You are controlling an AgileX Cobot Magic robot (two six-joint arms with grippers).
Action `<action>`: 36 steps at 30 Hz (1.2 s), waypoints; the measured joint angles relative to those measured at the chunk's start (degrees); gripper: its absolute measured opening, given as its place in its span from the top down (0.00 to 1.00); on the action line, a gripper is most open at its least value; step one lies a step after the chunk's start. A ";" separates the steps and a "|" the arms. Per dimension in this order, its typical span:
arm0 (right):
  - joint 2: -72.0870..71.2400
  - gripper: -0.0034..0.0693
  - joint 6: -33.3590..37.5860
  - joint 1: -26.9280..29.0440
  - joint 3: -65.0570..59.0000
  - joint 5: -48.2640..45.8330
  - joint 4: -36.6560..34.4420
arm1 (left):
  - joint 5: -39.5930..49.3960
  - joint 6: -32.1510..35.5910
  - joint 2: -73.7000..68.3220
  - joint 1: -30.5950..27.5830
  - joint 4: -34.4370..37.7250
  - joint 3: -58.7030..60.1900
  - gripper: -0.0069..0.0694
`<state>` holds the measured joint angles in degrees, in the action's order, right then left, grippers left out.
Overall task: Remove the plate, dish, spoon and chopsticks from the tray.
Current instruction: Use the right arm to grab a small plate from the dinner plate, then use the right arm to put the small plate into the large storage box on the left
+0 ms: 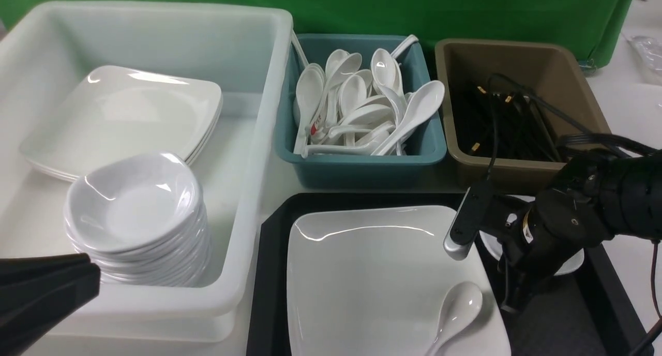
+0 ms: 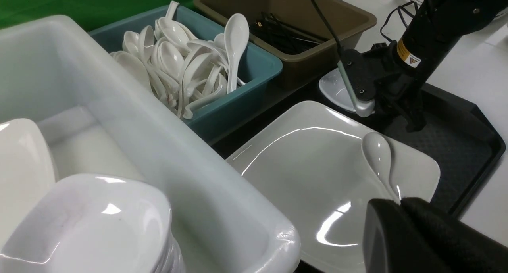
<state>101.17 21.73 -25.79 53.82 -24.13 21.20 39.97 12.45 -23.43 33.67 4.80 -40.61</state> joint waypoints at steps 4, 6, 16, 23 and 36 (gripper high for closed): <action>-3.62 0.81 -1.35 -1.62 0.91 -5.79 -0.08 | 0.00 0.02 0.00 0.00 0.25 0.06 0.89; -6.69 0.87 -3.73 -3.39 1.97 -11.32 -1.06 | 0.00 0.02 0.00 0.00 0.42 0.06 0.89; -21.99 0.87 -20.27 -22.36 18.50 -32.40 -5.44 | -0.15 -0.19 0.00 0.00 -2.17 0.33 0.89; -11.96 0.87 -20.53 -36.15 40.18 -28.62 -6.86 | 15.02 -16.93 2.83 0.00 -26.07 -3.74 0.89; 25.63 0.87 -11.26 -41.60 82.74 -28.32 -10.38 | 25.47 -18.43 12.20 0.00 -24.21 -7.01 0.89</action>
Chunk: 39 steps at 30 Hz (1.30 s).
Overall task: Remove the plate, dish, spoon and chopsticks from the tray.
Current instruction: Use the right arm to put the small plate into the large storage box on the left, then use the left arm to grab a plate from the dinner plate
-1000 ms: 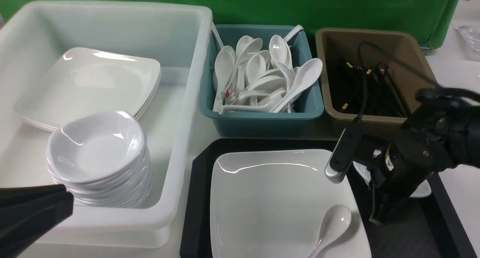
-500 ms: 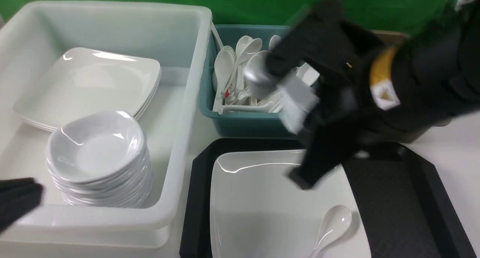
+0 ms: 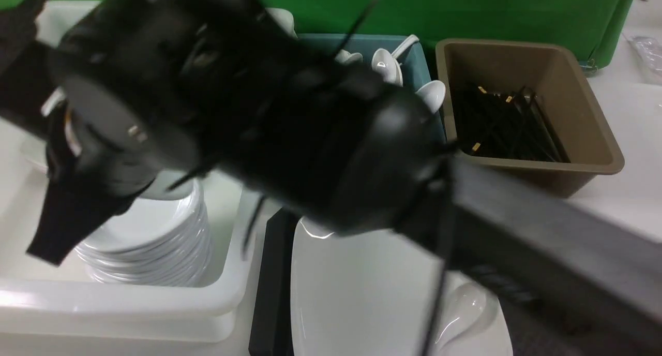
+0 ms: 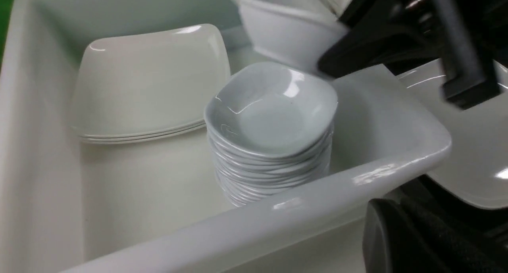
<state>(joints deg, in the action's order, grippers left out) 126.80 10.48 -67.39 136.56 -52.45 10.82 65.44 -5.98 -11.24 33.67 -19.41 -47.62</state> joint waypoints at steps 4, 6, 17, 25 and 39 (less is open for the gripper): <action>5.42 0.84 0.61 0.00 3.84 -0.11 3.64 | 0.14 1.66 0.00 0.00 2.48 0.00 0.89; 7.31 0.74 0.61 0.00 4.27 -0.48 5.17 | 0.07 2.43 0.00 0.00 3.04 0.00 0.89; 2.40 0.28 0.03 -0.86 4.41 -12.47 5.71 | -5.86 2.84 -0.71 0.00 4.71 0.00 0.89; -11.51 0.67 -4.22 -0.76 -0.54 -12.47 7.09 | -12.17 6.52 -11.28 0.00 10.74 0.00 0.89; -60.14 0.81 -23.32 10.23 -66.59 -10.25 8.02 | -21.07 24.13 -44.91 0.00 28.05 -0.29 0.89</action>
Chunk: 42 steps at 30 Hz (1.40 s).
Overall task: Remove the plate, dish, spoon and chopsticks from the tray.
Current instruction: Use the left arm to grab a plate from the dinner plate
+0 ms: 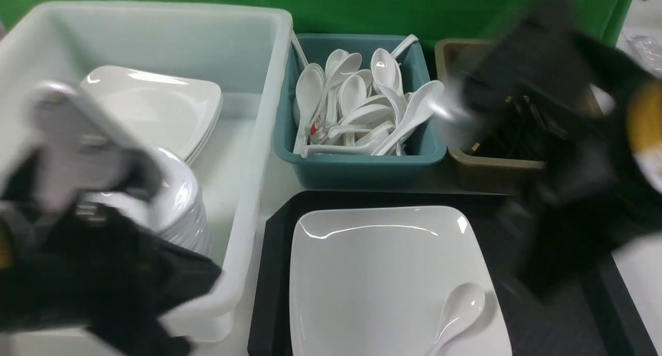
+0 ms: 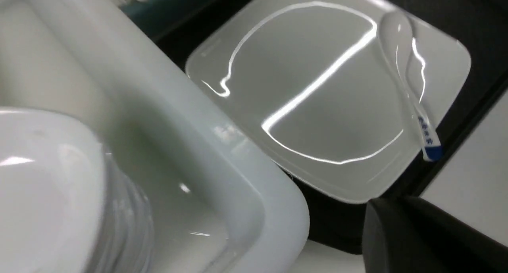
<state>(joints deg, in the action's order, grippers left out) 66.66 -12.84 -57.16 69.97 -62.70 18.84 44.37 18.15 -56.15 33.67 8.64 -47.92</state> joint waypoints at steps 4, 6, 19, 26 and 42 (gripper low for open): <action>-12.49 0.81 -6.81 0.39 -12.34 3.33 -0.21 | -2.05 4.72 -15.90 1.91 6.70 -2.79 0.89; -18.84 0.81 -9.44 0.39 -17.29 4.49 -0.21 | -2.88 5.12 -22.69 5.60 7.63 -6.42 0.89; -32.40 0.78 -10.81 0.39 -22.92 5.34 -0.33 | -0.91 -11.29 -48.04 22.88 -5.66 -24.86 0.55; -32.40 0.77 -10.65 0.39 -22.92 5.36 -0.33 | -2.30 -11.59 -52.12 22.88 -6.77 -26.67 0.33; -32.40 0.76 -9.67 0.39 -22.92 5.36 -0.28 | -3.90 -12.34 -55.61 22.88 -9.37 -26.83 0.75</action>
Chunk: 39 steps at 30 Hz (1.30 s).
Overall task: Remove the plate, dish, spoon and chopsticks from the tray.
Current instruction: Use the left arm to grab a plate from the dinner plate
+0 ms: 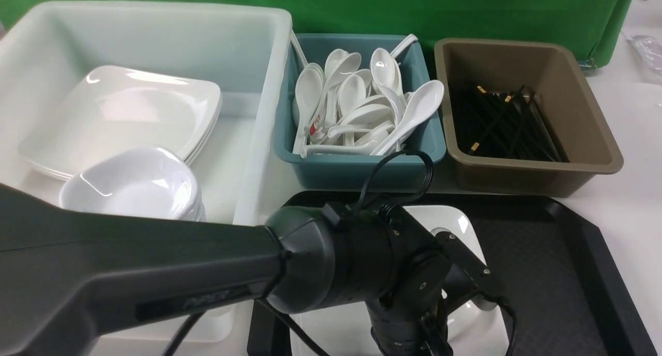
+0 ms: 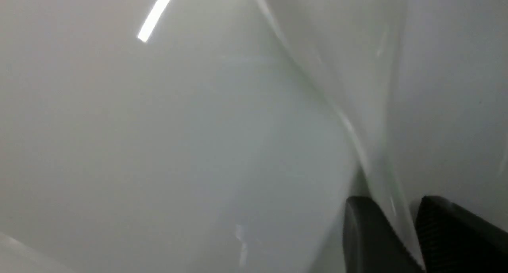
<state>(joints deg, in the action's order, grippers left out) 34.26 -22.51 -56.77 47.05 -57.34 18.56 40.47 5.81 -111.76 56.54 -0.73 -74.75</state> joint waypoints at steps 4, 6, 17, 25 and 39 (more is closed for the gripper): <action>0.00 0.76 0.64 0.00 0.00 0.00 -0.05 | 0.41 0.13 0.00 0.00 0.33 -0.34 0.81; 0.00 0.76 0.76 0.00 0.00 0.00 -0.05 | 1.72 0.13 0.42 0.00 0.73 -0.97 0.81; 0.00 0.76 -0.85 0.00 0.00 -0.48 2.26 | 2.13 -0.44 15.76 -0.30 -2.17 -2.36 0.81; 0.00 0.76 -3.95 0.00 0.00 1.70 1.45 | -11.43 -1.26 14.80 -15.95 -6.74 -7.38 0.81; 0.00 0.76 -3.95 0.00 0.00 1.70 0.45 | -20.08 -0.65 -8.79 -31.50 -6.41 -30.63 0.73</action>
<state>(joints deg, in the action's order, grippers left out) 34.26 -26.46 -56.77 47.05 -55.64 19.02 20.39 5.16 -120.55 25.05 -7.14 -105.37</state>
